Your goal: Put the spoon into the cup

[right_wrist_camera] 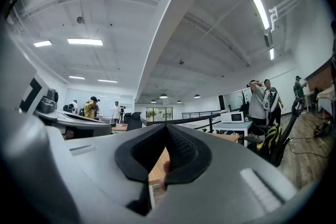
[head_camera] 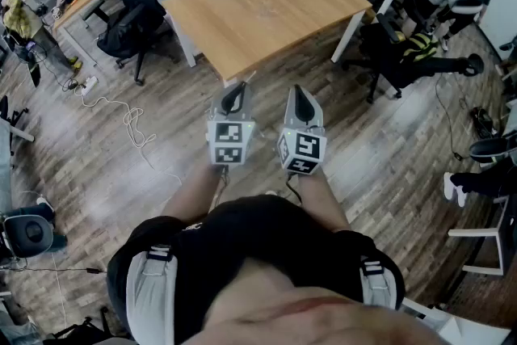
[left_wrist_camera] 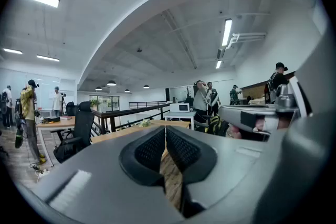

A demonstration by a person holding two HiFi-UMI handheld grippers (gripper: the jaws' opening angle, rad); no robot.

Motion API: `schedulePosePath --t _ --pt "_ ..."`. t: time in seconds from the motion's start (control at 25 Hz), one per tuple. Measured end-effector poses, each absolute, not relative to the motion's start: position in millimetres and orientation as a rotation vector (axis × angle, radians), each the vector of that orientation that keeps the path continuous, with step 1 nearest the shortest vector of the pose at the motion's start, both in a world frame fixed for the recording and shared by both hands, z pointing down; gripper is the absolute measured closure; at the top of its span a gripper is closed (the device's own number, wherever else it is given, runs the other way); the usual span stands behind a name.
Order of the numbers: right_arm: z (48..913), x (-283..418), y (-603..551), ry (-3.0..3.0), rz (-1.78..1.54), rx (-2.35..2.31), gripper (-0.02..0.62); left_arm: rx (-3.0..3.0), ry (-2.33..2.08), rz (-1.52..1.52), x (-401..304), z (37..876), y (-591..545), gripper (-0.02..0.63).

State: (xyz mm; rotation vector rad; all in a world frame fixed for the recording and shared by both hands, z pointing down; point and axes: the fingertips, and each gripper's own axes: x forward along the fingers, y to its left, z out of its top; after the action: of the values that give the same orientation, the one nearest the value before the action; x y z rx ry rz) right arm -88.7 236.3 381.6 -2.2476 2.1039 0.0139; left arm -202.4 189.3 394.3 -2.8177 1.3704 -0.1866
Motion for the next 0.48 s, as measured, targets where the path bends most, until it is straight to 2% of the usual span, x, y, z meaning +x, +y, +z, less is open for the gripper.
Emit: schedulePosePath --t 0.48 --pt "379.0 -74.4 225.0 2.083 0.003 -2.209 0.595 -2.773 1.372 -0.204 -188.8 387.9 175.8 0.588"
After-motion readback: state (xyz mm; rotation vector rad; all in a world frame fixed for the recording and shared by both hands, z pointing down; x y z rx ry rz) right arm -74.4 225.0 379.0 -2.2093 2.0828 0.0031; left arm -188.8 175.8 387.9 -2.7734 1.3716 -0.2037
